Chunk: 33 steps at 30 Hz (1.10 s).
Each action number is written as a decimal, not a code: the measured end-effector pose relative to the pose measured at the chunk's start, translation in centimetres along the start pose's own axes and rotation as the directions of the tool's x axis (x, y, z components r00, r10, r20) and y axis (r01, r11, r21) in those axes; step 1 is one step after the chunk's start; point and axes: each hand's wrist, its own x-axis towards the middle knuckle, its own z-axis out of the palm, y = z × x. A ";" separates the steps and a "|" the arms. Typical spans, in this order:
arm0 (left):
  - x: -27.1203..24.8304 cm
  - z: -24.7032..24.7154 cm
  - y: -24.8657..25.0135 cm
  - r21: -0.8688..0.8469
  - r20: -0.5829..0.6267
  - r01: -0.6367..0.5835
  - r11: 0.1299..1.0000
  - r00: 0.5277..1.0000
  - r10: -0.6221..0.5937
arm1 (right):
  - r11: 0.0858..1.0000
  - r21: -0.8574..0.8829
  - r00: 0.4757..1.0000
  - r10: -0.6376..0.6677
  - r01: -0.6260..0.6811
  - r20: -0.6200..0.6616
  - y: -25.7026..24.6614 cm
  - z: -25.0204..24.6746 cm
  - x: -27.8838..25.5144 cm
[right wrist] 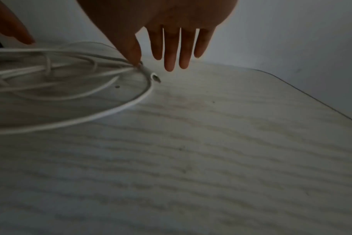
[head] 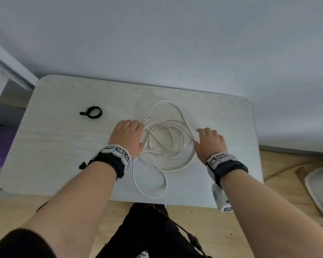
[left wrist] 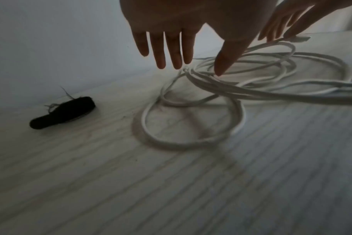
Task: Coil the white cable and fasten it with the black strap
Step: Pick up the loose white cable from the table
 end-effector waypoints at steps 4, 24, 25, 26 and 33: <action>0.2 0.6 0.3 -0.003 -0.006 0.003 1.000 1.000 -0.003 | 0.997 0.070 0.999 0.037 -0.040 0.038 0.5 0.5 -0.6; 5.5 -10.1 3.5 -0.691 -0.016 0.132 0.710 0.980 -0.198 | 0.847 0.502 0.960 -0.035 0.176 -0.277 -6.9 -8.6 1.3; 5.9 -11.0 3.7 -0.745 0.001 0.147 0.651 0.976 -0.219 | 0.843 0.504 0.955 -0.038 0.189 -0.296 -7.2 -9.3 1.1; 6.2 -11.8 3.9 -0.787 0.019 0.162 0.596 0.971 -0.239 | 0.838 0.506 0.948 -0.038 0.203 -0.317 -7.5 -10.0 1.0; 7.3 -17.0 4.8 -0.956 0.145 0.210 0.206 0.946 -0.291 | 0.826 0.449 0.886 -0.123 0.340 -0.446 -8.7 -14.0 0.0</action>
